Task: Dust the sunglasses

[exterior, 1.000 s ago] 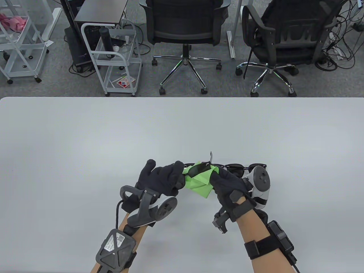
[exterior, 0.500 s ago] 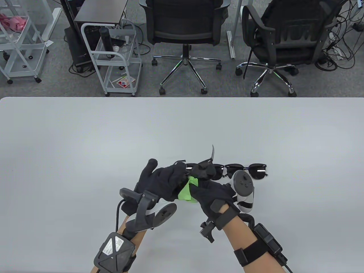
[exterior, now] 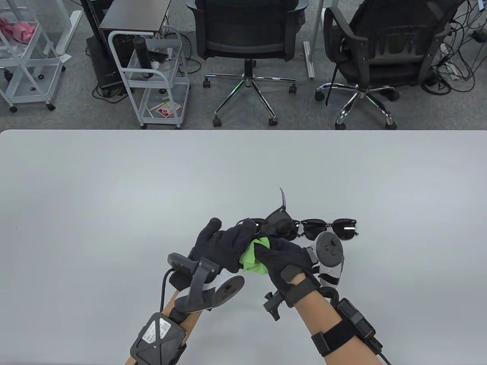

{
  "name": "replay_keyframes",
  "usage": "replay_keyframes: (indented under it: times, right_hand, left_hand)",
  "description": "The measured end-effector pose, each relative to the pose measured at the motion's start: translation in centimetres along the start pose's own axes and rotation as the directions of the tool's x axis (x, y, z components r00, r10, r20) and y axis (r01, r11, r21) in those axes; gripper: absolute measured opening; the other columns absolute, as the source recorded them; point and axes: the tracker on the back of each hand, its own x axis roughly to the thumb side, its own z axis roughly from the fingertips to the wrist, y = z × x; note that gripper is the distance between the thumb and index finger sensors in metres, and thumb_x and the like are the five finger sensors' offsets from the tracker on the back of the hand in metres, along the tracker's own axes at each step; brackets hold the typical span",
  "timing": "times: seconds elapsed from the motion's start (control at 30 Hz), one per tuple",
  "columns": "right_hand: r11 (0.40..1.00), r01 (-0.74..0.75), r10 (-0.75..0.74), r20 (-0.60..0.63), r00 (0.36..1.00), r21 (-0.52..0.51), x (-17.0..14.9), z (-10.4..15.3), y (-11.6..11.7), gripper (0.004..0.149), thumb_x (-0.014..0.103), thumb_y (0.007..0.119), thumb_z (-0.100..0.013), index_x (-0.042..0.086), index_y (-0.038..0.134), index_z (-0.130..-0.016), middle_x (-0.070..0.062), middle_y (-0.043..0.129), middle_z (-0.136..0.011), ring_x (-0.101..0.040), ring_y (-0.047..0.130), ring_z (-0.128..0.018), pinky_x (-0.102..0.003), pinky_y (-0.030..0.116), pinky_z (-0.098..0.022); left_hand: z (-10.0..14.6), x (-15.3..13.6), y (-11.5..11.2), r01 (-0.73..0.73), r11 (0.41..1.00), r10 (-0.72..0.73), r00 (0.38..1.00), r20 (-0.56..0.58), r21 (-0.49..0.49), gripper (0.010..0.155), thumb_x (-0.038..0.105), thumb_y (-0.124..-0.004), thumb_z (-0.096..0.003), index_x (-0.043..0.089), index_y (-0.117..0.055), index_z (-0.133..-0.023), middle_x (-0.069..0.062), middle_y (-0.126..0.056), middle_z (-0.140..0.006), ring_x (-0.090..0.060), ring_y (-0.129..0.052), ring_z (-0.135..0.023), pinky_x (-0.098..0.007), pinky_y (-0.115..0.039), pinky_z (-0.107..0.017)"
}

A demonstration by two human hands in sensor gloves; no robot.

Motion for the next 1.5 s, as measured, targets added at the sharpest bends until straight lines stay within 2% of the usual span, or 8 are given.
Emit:
replay_keyframes:
  times: [0.13, 0.3, 0.43, 0.6, 0.83, 1.1, 1.3, 1.5]
  right_hand:
    - [1.0, -0.006, 0.006, -0.02, 1.0, -0.017, -0.3, 0.0, 0.3, 0.042, 0.029, 0.092, -0.041, 0.018, 0.083, -0.08, 0.001, 0.098, -0.077, -0.028, 0.098, -0.074, -0.062, 0.069, -0.061]
    - [0.984, -0.123, 0.126, 0.011, 0.992, -0.13, 0.3, 0.2, 0.3, 0.038, 0.04, 0.096, -0.039, 0.019, 0.089, -0.07, 0.003, 0.103, -0.064, -0.024, 0.104, -0.061, -0.058, 0.073, -0.059]
    - [0.993, -0.067, 0.069, 0.018, 0.997, -0.094, 0.0, 0.1, 0.4, 0.041, 0.044, 0.081, -0.046, 0.016, 0.09, -0.074, 0.001, 0.103, -0.068, -0.027, 0.102, -0.065, -0.059, 0.072, -0.06]
    - [0.998, 0.044, -0.043, -0.014, 0.999, 0.036, -0.5, -0.3, 0.9, 0.043, 0.029, 0.085, -0.045, 0.016, 0.081, -0.086, -0.002, 0.094, -0.082, -0.032, 0.093, -0.079, -0.064, 0.066, -0.061]
    - [0.989, -0.098, 0.103, 0.033, 0.994, -0.112, 0.4, 0.0, 0.5, 0.039, 0.04, 0.09, -0.042, 0.018, 0.087, -0.074, 0.002, 0.101, -0.068, -0.025, 0.102, -0.064, -0.059, 0.072, -0.06]
    - [0.996, 0.041, -0.038, -0.037, 0.999, 0.085, -0.2, -0.5, 0.3, 0.043, 0.032, 0.083, -0.045, 0.016, 0.084, -0.085, -0.003, 0.097, -0.084, -0.034, 0.095, -0.079, -0.064, 0.067, -0.06]
    - [0.987, -0.139, 0.14, 0.009, 0.99, -0.079, 0.5, -0.1, 0.1, 0.039, 0.038, 0.094, -0.04, 0.019, 0.09, -0.073, 0.003, 0.103, -0.067, -0.025, 0.104, -0.064, -0.058, 0.073, -0.059]
    - [0.99, -0.093, 0.097, 0.035, 0.995, -0.11, 0.8, 0.2, 0.3, 0.041, 0.046, 0.083, -0.045, 0.016, 0.092, -0.071, 0.001, 0.104, -0.063, -0.026, 0.104, -0.059, -0.058, 0.073, -0.058]
  left_hand:
    - [-0.2, 0.6, -0.1, 0.018, 1.0, -0.018, 1.0, 0.01, 0.008, 0.097, 0.057, -0.1, -0.0166, 0.031, -0.062, -0.102, 0.015, -0.088, -0.091, 0.003, -0.108, -0.06, -0.041, -0.074, -0.074]
    - [-0.3, 0.8, -0.3, 0.007, 1.0, -0.007, 1.0, 0.009, 0.008, 0.097, 0.059, -0.098, -0.016, 0.03, -0.063, -0.102, 0.015, -0.089, -0.09, 0.004, -0.11, -0.059, -0.041, -0.075, -0.074]
    - [-0.3, 0.3, -0.4, -0.034, 0.999, 0.034, 0.999, -0.018, -0.002, 0.098, 0.059, -0.098, -0.0157, 0.029, -0.063, -0.102, 0.014, -0.09, -0.09, 0.005, -0.11, -0.058, -0.041, -0.075, -0.074]
    - [-0.3, 0.6, 0.0, 0.045, 0.999, -0.045, 0.999, 0.002, 0.024, 0.097, 0.058, -0.099, -0.0161, 0.029, -0.064, -0.102, 0.013, -0.09, -0.091, 0.003, -0.11, -0.058, -0.041, -0.075, -0.074]
    - [-0.5, 1.0, -0.1, 0.012, 1.0, -0.012, 1.0, -0.002, 0.025, 0.098, 0.06, -0.097, -0.0164, 0.029, -0.062, -0.102, 0.014, -0.089, -0.091, 0.004, -0.11, -0.058, -0.041, -0.075, -0.074]
    - [-0.3, -0.6, -0.2, -0.036, 0.999, 0.036, 0.999, -0.037, -0.002, 0.096, 0.061, -0.099, -0.0138, 0.038, -0.065, -0.101, 0.019, -0.089, -0.09, 0.006, -0.109, -0.059, -0.039, -0.075, -0.074]
    - [-0.4, 0.7, -0.2, -0.028, 1.0, 0.028, 1.0, -0.008, -0.001, 0.098, 0.061, -0.098, -0.0154, 0.033, -0.063, -0.102, 0.016, -0.087, -0.091, 0.005, -0.109, -0.056, -0.039, -0.075, -0.074]
    - [-0.4, 0.2, 0.0, -0.082, 0.997, 0.082, 0.996, -0.036, 0.002, 0.098, 0.062, -0.098, -0.0148, 0.034, -0.063, -0.102, 0.016, -0.087, -0.092, 0.006, -0.109, -0.055, -0.039, -0.076, -0.074]
